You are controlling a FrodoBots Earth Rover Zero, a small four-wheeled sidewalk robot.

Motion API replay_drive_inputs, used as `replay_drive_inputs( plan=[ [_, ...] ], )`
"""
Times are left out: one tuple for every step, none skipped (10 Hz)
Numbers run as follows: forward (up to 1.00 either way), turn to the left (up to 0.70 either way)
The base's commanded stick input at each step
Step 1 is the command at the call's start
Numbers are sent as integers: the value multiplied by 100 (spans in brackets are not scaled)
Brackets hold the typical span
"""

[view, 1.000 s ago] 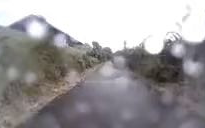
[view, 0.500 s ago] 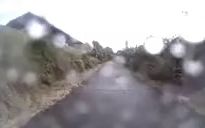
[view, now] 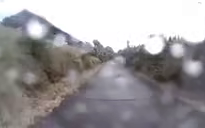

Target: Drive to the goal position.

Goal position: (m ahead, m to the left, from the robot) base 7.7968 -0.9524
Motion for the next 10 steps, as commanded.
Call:
replay_drive_inputs(
  plan=[
    [100,0],
    [100,0],
    [100,0],
    [100,0],
    [100,0],
    [100,0],
    [100,0],
    [100,-19],
    [100,-23],
    [100,-27]
  ],
)
